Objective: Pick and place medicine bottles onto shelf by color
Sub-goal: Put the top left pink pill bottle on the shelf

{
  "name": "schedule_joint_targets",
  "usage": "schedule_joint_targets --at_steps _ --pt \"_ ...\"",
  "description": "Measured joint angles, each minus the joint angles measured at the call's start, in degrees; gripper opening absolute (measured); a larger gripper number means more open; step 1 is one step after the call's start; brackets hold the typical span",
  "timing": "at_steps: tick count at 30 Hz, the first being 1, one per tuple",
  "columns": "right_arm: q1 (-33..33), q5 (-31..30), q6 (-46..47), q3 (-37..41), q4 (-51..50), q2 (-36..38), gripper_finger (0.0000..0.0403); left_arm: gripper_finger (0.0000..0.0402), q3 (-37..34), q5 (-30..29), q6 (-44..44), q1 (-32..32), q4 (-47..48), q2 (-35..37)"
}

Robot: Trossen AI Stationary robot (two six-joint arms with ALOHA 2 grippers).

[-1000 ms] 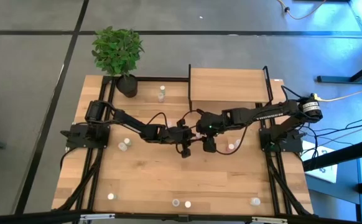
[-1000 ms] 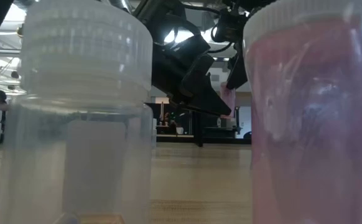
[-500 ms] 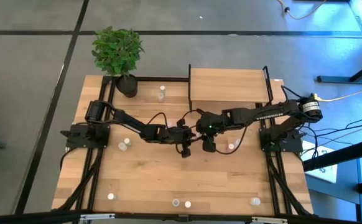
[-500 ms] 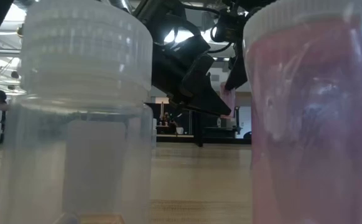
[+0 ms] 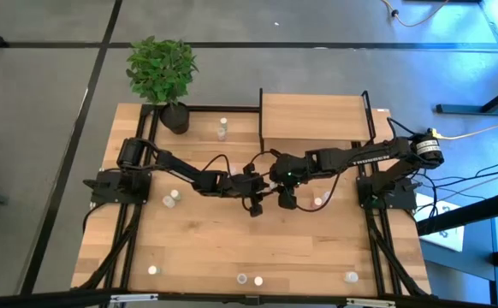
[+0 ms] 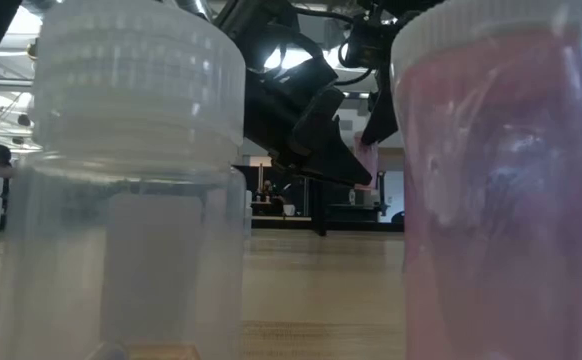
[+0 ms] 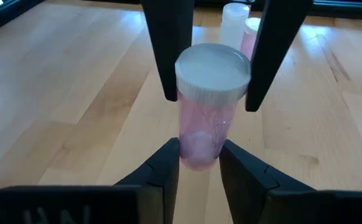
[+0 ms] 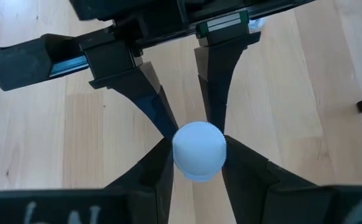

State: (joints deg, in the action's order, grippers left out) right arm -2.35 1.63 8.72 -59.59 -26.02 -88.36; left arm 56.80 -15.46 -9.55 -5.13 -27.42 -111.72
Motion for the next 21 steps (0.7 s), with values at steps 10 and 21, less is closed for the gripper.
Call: schedule_joint_targets --at_steps 10,21 --pt "0.0 -0.02 0.22 -0.01 -0.02 0.0 0.0118 0.0123 0.0 -0.06 -0.53 0.12 -0.07 0.0" --pt "-0.02 0.22 -1.39 -0.01 -0.04 0.02 0.0118 0.0124 -0.03 1.18 -0.38 -0.56 0.07 0.7"
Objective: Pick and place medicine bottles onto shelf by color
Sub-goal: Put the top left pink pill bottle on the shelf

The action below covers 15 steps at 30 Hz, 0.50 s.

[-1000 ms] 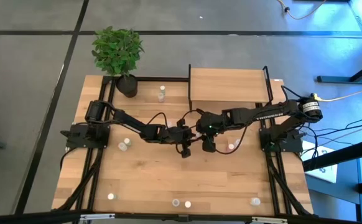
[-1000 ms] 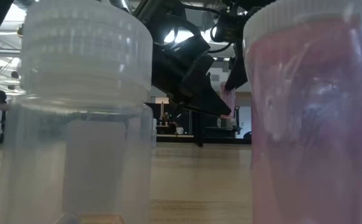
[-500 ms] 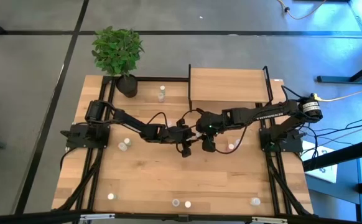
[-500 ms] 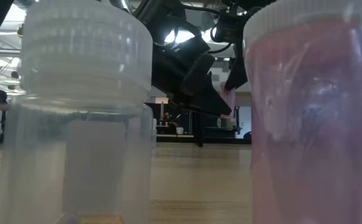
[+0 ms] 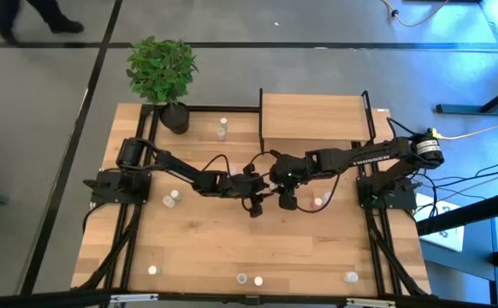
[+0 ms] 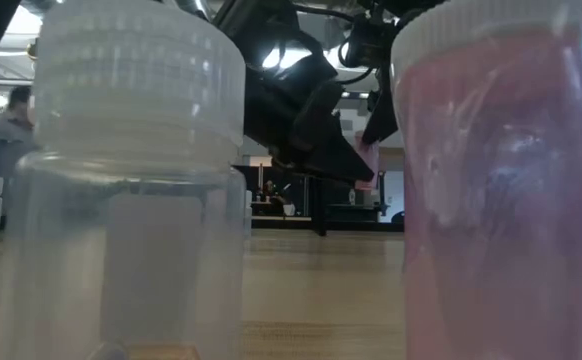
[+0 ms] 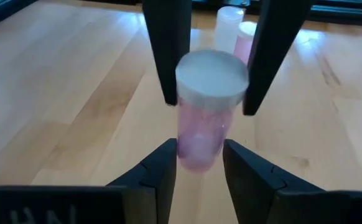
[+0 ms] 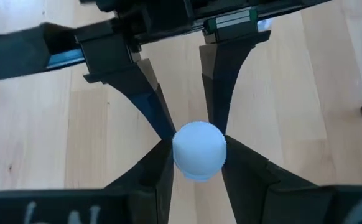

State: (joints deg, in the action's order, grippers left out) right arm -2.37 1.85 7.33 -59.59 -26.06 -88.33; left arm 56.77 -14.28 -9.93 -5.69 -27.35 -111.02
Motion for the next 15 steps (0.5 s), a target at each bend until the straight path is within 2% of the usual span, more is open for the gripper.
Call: schedule_joint_targets --at_steps 15 --pt "0.02 -0.07 1.44 -0.02 -1.21 2.65 0.0118 0.0124 -0.01 -0.36 0.04 -0.09 16.2 11.01"
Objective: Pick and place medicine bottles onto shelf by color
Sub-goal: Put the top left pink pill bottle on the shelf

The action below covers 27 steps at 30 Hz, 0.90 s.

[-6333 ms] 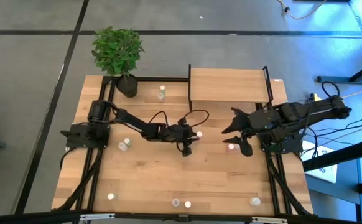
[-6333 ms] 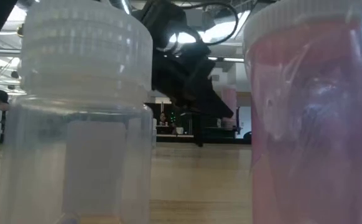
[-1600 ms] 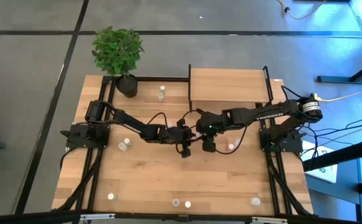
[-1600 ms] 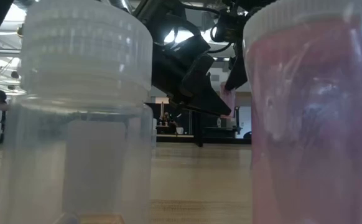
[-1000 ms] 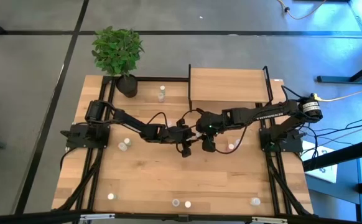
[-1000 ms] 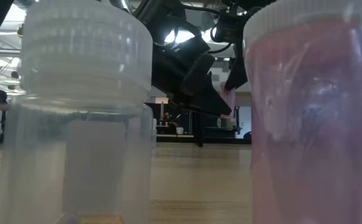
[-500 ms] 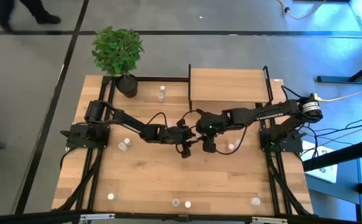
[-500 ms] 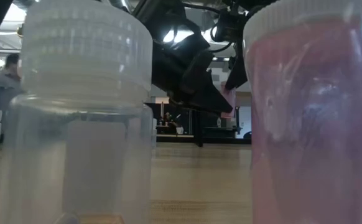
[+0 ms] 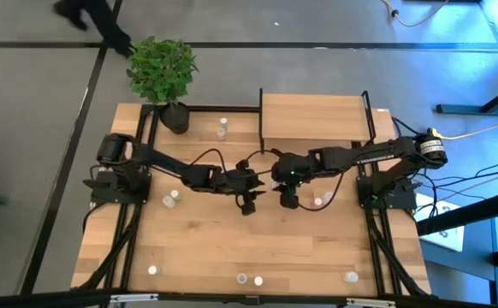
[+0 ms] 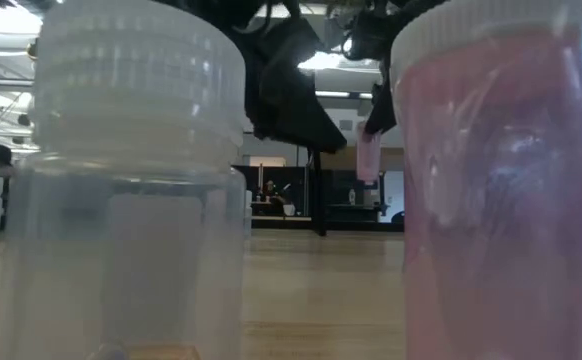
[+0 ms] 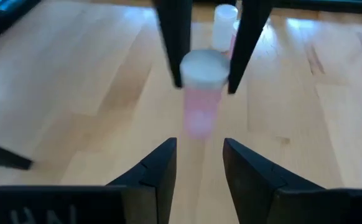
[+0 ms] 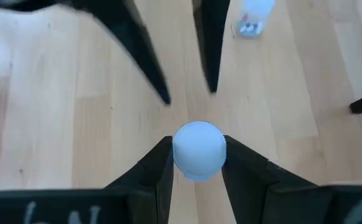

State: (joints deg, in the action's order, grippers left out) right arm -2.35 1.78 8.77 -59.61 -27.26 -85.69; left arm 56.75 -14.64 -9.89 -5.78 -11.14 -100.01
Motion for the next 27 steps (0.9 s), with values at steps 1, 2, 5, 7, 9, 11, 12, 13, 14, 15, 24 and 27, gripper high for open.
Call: schedule_joint_targets --at_steps 1,2,5,7,9,11,12,13,14,15,24,27 --pt "-0.02 0.0 0.14 0.0 -0.11 0.61 0.0118 0.0124 0.05 -0.45 0.01 0.0 0.17 0.73" --pt "-0.02 -0.02 0.39 0.0 -0.4 1.2 0.0118 0.0124 0.09 -1.06 0.02 0.0 1.04 1.66" --pt "-0.02 -0.14 1.77 -0.02 -1.75 3.21 0.0118 0.0124 0.06 -3.08 0.04 0.0 3.5 4.09" --pt "-0.04 -0.41 3.15 -0.02 -2.65 4.7 0.0118 0.0124 0.09 -4.54 0.06 0.02 4.39 5.33" --pt "-0.04 -0.55 4.54 -0.02 -3.68 6.2 0.0118 0.0124 0.04 -5.55 0.08 0.01 5.35 6.5" --pt "-0.04 -0.96 6.3 -0.02 -4.9 7.71 0.0118 0.0124 0.04 -5.89 0.09 0.02 6.78 7.76" --pt "-0.05 -1.87 7.39 -0.02 -5.48 8.6 0.0118 0.0124 0.04 -5.88 0.11 0.02 6.91 8.29" --pt "-0.08 -2.87 8.37 -0.02 -6.52 9.52 0.0118 0.0124 0.04 -5.9 0.11 0.02 7.37 8.81" --pt "-0.11 -3.92 9.42 -0.07 -7.9 10.46 0.0118 0.0124 0.04 -5.93 0.14 0.02 7.89 9.37" --pt "-0.11 -4.75 10.74 -0.32 -9.36 11.36 0.0118 0.0124 0.04 -5.96 0.37 0.02 8.24 9.86" --pt "0.37 -14.76 20.14 -11.46 -26.93 17.0 0.0118 0.0124 0.04 -7.29 3.04 0.02 8.3 13.52" --pt "1.72 -20.26 22.61 -17.41 -35.52 16.88 0.0118 0.0124 0.04 -7.47 3.06 0.05 8.07 13.95"
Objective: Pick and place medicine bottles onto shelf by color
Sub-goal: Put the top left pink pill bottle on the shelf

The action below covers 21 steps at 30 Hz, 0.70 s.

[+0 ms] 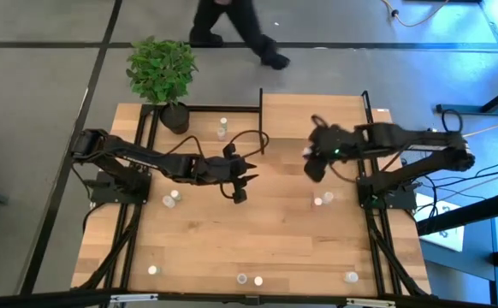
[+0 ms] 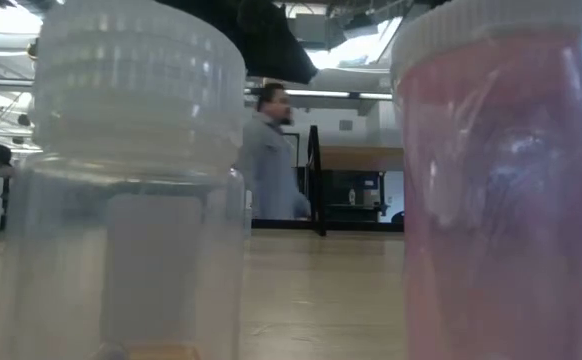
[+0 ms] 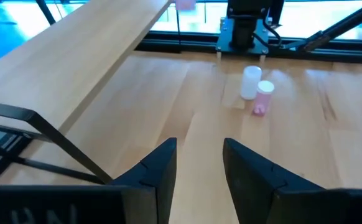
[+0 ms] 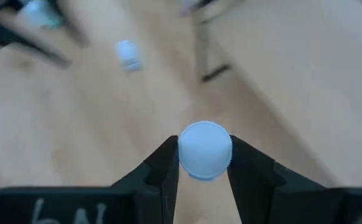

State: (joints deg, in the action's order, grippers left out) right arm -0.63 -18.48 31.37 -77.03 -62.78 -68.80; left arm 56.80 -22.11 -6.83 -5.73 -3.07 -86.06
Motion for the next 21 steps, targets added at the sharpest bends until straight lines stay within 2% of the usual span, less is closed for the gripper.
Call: schedule_joint_targets --at_steps 5,9,17,21 --pt "4.97 -2.02 2.62 -8.25 -8.14 0.5 0.0118 0.0124 0.0 0.01 0.0 0.07 0.05 0.0" --pt "10.05 -2.18 1.19 -11.93 -10.95 1.54 0.0118 0.0124 0.0 0.02 0.0 0.06 -0.17 0.0" --pt "24.03 -1.62 -3.96 -13.3 -15.95 1.41 0.0118 0.0124 0.0 0.04 0.0 0.06 -0.37 0.0" --pt "32.42 3.27 -6.87 -13.32 -13.6 1.36 0.0118 0.0124 0.0 0.05 0.02 0.07 -0.39 0.0"
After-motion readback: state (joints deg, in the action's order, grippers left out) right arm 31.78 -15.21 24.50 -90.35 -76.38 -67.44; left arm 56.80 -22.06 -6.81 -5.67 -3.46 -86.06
